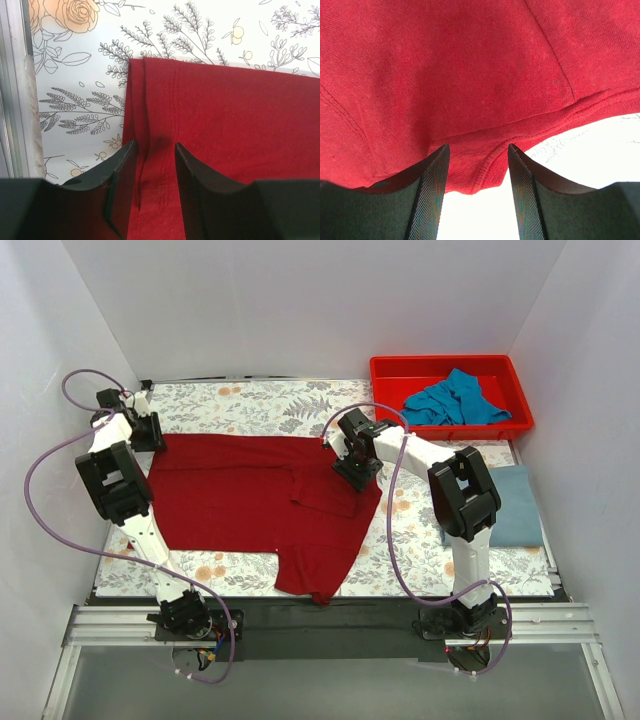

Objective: Fold and stack the t-shirts
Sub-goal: Fold the tshirt

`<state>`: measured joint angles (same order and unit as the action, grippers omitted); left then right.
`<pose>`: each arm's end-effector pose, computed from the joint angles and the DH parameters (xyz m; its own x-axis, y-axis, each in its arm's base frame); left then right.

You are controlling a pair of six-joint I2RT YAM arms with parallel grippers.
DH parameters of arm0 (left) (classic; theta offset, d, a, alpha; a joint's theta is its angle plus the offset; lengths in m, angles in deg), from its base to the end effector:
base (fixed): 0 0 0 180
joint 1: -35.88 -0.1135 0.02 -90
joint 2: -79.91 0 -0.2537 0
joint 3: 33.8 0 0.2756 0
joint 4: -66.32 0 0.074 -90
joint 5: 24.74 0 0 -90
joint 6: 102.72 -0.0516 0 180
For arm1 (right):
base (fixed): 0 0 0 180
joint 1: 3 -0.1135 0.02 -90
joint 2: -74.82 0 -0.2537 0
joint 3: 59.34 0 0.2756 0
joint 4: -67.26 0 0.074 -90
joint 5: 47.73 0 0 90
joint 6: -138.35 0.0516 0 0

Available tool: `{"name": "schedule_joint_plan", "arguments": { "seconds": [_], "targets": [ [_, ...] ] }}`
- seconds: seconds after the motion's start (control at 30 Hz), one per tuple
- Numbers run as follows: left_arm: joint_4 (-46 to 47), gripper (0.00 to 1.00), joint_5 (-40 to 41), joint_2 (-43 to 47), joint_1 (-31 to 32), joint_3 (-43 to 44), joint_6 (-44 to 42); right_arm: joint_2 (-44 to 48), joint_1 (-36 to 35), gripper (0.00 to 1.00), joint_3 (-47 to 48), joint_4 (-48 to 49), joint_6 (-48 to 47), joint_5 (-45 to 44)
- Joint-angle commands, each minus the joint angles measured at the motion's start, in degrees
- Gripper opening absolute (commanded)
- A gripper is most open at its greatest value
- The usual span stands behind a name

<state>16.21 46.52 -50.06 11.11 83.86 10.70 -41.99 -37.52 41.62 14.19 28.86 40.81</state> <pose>0.4692 0.1983 0.1403 -0.6345 -0.7073 -0.3117 -0.5600 0.6986 -0.4453 0.3672 0.2509 0.1475 -0.5382 -0.7750 -0.3311 -0.7834 0.6049 -0.1424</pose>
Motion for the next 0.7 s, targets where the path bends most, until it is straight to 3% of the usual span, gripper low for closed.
{"name": "schedule_joint_plan", "arguments": {
  "seconds": [0.0,0.43,0.67],
  "targets": [
    [-0.08,0.34,-1.47,0.69,0.34,2.76,0.13,1.77,-0.19,0.57,0.48,-0.38,0.24,-0.13],
    [-0.43,0.31,0.02,-2.74,0.34,5.23,1.01,1.85,-0.19,0.57,0.66,-0.64,0.06,-0.83],
    [0.45,0.36,1.96,-1.95,0.34,4.0,1.1,1.94,-0.11,0.57,0.57,-0.73,-0.03,-0.83]
  ]
}}
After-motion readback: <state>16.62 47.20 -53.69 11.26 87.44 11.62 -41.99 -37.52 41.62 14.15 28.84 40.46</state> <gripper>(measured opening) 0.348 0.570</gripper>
